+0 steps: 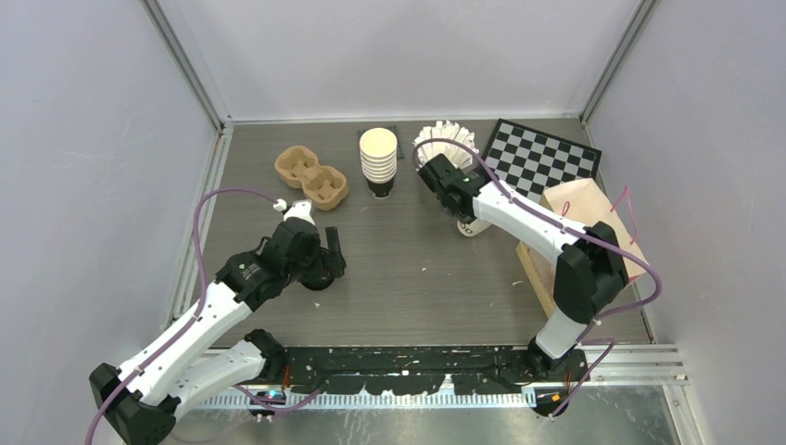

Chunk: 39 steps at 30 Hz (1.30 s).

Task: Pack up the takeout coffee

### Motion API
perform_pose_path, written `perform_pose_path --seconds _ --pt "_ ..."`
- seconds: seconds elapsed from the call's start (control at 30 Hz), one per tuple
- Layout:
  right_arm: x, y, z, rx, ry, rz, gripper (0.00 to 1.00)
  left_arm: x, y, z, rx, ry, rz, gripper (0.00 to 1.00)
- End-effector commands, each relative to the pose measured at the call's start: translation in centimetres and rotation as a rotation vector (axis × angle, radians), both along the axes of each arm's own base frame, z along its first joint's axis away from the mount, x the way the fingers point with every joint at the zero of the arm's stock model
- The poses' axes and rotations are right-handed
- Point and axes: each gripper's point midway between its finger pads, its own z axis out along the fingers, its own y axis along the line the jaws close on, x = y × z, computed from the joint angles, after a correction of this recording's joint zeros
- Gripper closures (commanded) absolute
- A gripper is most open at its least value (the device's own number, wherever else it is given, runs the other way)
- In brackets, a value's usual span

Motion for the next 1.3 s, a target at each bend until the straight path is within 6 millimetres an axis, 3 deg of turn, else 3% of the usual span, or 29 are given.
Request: perform_pose_path --seconds 0.0,0.27,0.6,0.8,1.1,1.27 --pt "1.8 -0.6 1.1 -0.157 -0.041 0.033 0.79 1.3 -0.4 2.3 -0.052 -0.079 0.036 0.11" --pt "2.1 0.6 0.1 -0.197 -0.033 0.062 0.75 1.2 -0.2 2.1 -0.048 -0.080 0.038 0.11" --pt "0.8 2.3 0.5 -0.130 -0.034 0.104 0.51 1.1 0.1 1.7 -0.044 -0.075 0.052 0.10" --pt "0.0 3.0 1.0 -0.080 -0.029 0.119 0.45 1.3 0.7 0.8 -0.008 -0.050 0.092 0.09" --pt "-3.0 6.7 4.1 0.257 0.005 0.189 0.42 2.5 2.4 -1.5 0.029 0.046 0.210 0.12" --pt "-5.3 11.3 6.5 0.645 0.001 0.197 0.43 3.4 3.0 -3.1 0.014 0.103 0.258 0.17"
